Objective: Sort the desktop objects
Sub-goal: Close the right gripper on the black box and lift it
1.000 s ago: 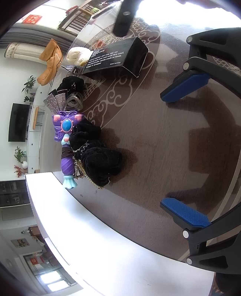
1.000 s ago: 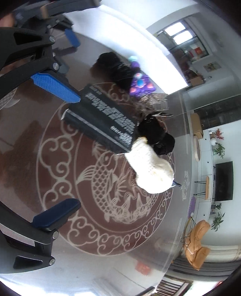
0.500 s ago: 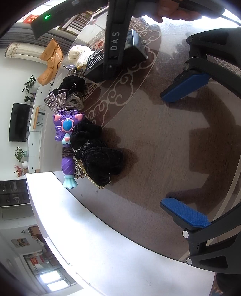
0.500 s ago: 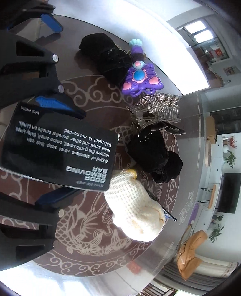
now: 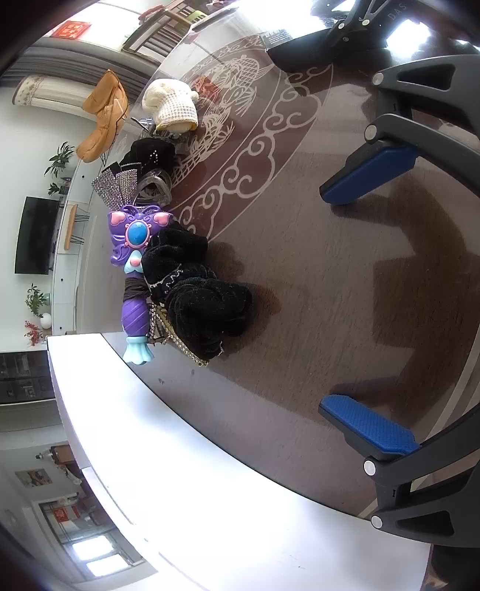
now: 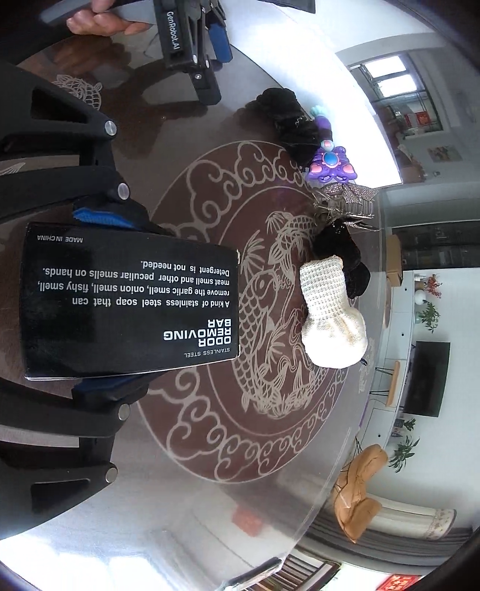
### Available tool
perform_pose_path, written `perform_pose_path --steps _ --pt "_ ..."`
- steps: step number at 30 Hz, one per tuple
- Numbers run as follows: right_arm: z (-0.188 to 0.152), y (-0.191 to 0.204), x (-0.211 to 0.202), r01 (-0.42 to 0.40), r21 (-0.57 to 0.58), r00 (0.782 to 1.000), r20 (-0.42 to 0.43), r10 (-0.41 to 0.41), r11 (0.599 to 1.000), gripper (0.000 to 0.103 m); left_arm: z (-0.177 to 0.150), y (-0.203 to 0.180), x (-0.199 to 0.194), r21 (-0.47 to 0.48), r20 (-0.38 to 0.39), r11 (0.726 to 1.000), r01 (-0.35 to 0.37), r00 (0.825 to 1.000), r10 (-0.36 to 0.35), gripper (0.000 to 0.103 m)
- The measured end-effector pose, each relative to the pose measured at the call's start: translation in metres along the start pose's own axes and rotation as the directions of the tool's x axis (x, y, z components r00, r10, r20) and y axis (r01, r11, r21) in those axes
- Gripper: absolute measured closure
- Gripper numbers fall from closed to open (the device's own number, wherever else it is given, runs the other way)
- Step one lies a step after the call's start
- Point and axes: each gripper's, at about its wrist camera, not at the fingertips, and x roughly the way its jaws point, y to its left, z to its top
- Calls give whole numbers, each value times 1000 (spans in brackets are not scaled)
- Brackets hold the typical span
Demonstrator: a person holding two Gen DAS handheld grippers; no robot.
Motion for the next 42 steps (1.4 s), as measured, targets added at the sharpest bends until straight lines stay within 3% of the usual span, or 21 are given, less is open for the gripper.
perform_pose_path --steps 6,10,16,19,22,23,24,27,30,32,34,36,39,41,42 --pt "-1 1 -4 4 -1 1000 -2 -4 1000 40 22 20 11 -25 -6 999 33 999 -33 0" --pt "-1 0 -4 4 -1 1000 -2 -4 1000 40 44 14 28 120 -31 990 67 997 -64 0" --pt "-1 0 -4 4 -1 1000 -2 -4 1000 40 73 -9 45 178 -50 978 106 994 -98 0" --pt "-2 0 -5 4 -1 1000 -2 -4 1000 40 73 -33 44 248 -34 960 132 991 -128 2" --pt "-2 0 -5 4 -1 1000 -2 -4 1000 40 71 -47 32 291 23 950 113 992 -125 32" --pt "-1 0 -5 4 -1 1000 -2 -4 1000 40 71 -49 29 292 30 950 113 991 -127 53" --pt "-2 0 -5 4 -1 1000 -2 -4 1000 40 70 -50 27 290 27 950 117 991 -130 60" --pt "-2 0 -5 4 0 1000 -2 -4 1000 40 65 -45 19 258 9 957 133 990 -140 67" --pt "-2 0 -6 8 -2 1000 -2 -8 1000 40 45 -38 4 251 -10 954 162 986 -165 67" --pt "-1 0 -6 9 0 1000 -3 -9 1000 39 27 -35 -8 254 -20 950 181 983 -182 64" --pt "-2 0 -6 9 0 1000 -3 -9 1000 39 16 -35 -15 244 -26 947 207 978 -207 47" --pt "-2 0 -6 9 0 1000 -3 -9 1000 39 14 -39 -14 239 -42 952 191 982 -187 14" --pt "-1 0 -6 10 0 1000 -3 -10 1000 38 6 -46 -13 270 -21 952 145 989 -144 10" --pt "-2 -2 -4 15 8 1000 -14 -15 1000 19 3 -48 -13 267 -17 951 154 988 -155 7" --pt "-2 -3 -2 10 12 1000 -21 -10 1000 17 4 -48 -10 264 -18 952 154 988 -154 0"
